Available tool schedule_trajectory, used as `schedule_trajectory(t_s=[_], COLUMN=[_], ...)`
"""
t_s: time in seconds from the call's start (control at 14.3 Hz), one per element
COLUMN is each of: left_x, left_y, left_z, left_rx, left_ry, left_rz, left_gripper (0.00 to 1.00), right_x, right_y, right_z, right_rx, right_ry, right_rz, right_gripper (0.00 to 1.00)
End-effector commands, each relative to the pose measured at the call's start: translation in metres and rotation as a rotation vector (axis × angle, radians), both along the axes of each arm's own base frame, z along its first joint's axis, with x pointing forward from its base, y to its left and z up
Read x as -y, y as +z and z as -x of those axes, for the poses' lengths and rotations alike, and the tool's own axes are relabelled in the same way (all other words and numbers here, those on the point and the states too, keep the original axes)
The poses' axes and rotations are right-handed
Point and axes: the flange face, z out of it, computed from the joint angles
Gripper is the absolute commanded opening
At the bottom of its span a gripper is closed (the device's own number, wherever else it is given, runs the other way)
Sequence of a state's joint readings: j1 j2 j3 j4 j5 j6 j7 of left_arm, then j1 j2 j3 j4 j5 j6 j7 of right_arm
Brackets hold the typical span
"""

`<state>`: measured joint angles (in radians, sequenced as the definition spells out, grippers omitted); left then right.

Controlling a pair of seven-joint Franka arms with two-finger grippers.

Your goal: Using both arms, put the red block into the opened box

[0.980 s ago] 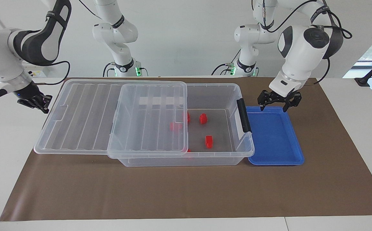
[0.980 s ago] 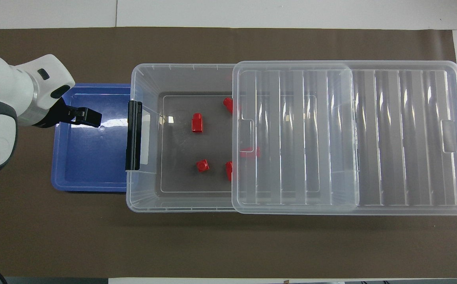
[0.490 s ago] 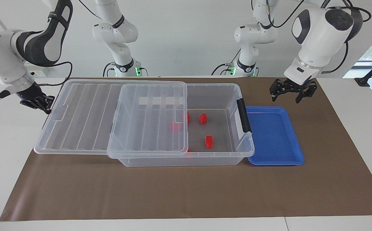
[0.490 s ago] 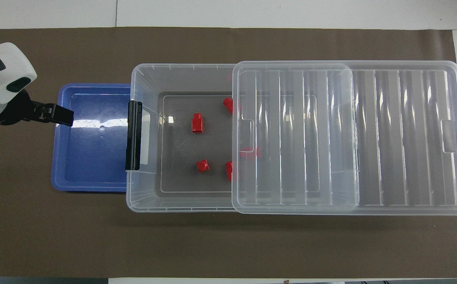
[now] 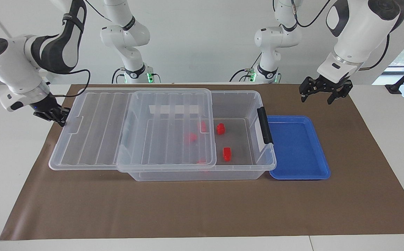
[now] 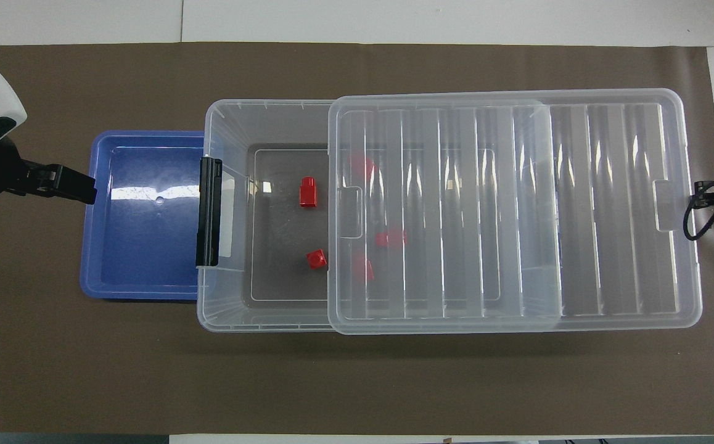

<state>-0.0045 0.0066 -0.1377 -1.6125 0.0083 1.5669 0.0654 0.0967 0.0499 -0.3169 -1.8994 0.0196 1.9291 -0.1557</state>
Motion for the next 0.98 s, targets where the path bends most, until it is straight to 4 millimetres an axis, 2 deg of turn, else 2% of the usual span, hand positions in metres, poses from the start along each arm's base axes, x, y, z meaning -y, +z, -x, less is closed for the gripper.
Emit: schedule_trajectory(t_s=[0.0, 0.42, 0.91], left_x=[-0.003, 0.001, -0.005], left_y=[0.000, 0.002, 0.007], left_z=[0.014, 0.012, 0.012], left_rx=[-0.015, -0.006, 0.006], left_ry=[0.000, -0.007, -0.003], left_rz=[0.017, 0.020, 0.021], left_gripper=[1.00, 1.00, 1.00], right_x=[-0.034, -0.094, -0.144], right_y=[-0.004, -0.008, -0.007], right_z=[0.002, 0.002, 0.001], right_rx=[-0.002, -0.011, -0.012], right_ry=[-0.030, -0.084, -0.138], right_rz=[-0.016, -0.018, -0.016], right_gripper=[0.00, 0.00, 0.00])
